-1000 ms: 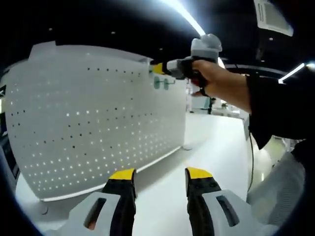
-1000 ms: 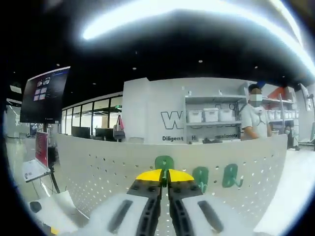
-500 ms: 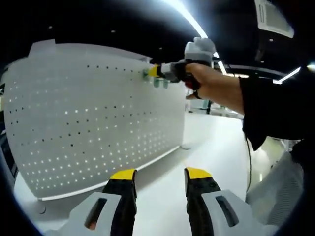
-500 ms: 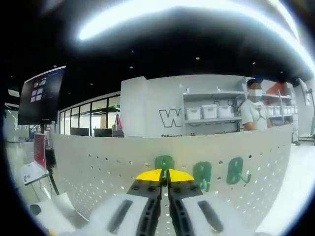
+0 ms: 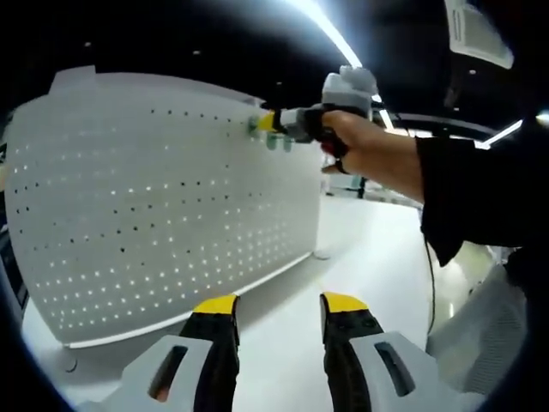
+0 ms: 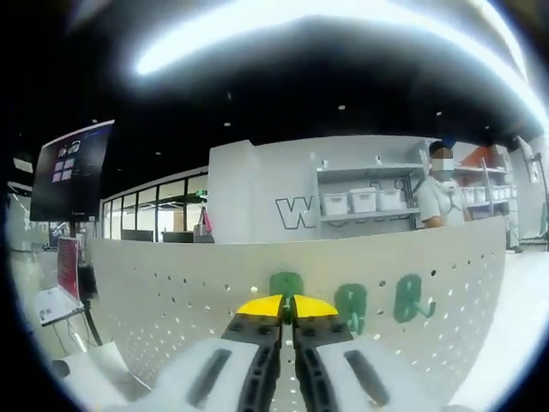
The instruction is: Insert the hook assembly into the mounting plate slot until the hook locks in place.
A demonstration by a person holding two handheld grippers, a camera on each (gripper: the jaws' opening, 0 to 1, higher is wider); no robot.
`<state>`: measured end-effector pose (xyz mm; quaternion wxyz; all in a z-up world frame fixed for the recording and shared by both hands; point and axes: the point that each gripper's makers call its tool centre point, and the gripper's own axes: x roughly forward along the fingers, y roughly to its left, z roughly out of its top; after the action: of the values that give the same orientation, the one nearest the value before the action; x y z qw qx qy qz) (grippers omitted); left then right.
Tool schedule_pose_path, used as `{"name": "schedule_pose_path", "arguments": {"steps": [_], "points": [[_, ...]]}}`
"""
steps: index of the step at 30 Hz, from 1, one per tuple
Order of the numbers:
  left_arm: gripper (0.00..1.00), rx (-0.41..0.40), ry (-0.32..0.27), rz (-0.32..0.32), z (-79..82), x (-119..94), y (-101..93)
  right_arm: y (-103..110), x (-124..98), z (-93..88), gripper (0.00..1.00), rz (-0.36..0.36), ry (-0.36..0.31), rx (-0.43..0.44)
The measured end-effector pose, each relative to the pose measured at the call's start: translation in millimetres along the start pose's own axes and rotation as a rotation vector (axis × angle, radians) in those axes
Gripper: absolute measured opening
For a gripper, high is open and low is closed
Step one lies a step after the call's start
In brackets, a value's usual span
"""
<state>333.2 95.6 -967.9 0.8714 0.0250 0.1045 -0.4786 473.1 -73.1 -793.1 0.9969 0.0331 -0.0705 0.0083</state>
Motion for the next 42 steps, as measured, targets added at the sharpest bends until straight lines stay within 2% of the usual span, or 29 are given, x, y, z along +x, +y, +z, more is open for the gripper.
{"name": "schedule_pose_path", "arguments": {"steps": [6,8,12,22,28,42], "points": [[0.38,-0.004,0.000,-0.003,-0.7,0.2,-0.3,3.4,1.9,-1.3,0.00,0.002,-0.042,0.006],[0.38,-0.004,0.000,-0.003,-0.9,-0.1,0.0,6.0,1.1,1.8,0.00,0.013,-0.085,0.025],[0.37,-0.007,0.000,0.001,-1.2,-0.8,1.9,6.5,1.8,4.3,0.00,0.007,-0.120,-0.005],[0.37,-0.012,0.002,-0.001,-1.7,0.2,2.3,1.8,3.8,0.9,0.00,-0.007,-0.145,-0.044],[0.37,-0.014,0.003,-0.003,-2.3,0.3,2.0,-1.5,5.9,-4.4,0.00,-0.011,-0.161,-0.026],[0.37,-0.021,0.006,-0.003,-4.3,0.6,3.5,-2.7,8.1,-11.3,0.00,-0.019,-0.155,-0.028]]}}
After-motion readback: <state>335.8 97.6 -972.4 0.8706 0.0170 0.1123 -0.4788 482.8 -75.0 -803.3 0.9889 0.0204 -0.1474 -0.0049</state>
